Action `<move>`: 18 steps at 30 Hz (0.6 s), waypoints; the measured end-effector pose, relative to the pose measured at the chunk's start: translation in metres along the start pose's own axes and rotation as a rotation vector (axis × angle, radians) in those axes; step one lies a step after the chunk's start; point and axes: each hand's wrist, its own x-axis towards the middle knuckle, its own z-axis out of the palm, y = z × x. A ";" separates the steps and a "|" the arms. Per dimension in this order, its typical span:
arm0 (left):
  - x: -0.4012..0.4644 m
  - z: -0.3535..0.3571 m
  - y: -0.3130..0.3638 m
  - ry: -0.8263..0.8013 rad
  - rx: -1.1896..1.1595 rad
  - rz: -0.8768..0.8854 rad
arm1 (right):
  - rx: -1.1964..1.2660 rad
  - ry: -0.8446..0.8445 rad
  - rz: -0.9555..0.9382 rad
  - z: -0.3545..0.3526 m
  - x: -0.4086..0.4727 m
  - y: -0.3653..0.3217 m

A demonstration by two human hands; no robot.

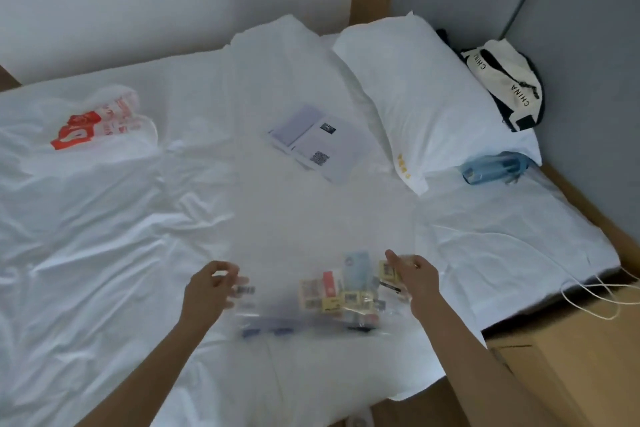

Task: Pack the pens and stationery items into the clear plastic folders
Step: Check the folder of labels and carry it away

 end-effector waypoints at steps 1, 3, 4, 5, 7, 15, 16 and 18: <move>0.001 0.007 -0.013 0.006 -0.003 -0.017 | -0.017 0.013 0.006 0.000 0.006 0.007; 0.007 0.020 -0.035 0.030 0.004 -0.024 | -0.034 0.026 0.017 0.003 0.020 0.020; 0.010 0.026 -0.047 0.037 0.023 -0.034 | -0.044 0.030 0.018 0.005 0.027 0.028; 0.013 0.031 -0.057 0.041 0.045 -0.046 | -0.055 0.033 0.018 0.007 0.034 0.034; 0.019 0.041 -0.076 0.041 0.089 -0.070 | -0.096 0.029 0.005 0.011 0.046 0.047; 0.021 0.069 -0.087 0.269 0.330 0.014 | -0.301 0.076 -0.090 0.014 0.061 0.065; 0.021 0.072 -0.085 0.277 0.326 0.012 | -0.300 0.083 -0.096 0.013 0.058 0.065; 0.021 0.077 -0.079 0.277 0.314 -0.014 | -0.280 0.089 -0.107 0.013 0.054 0.063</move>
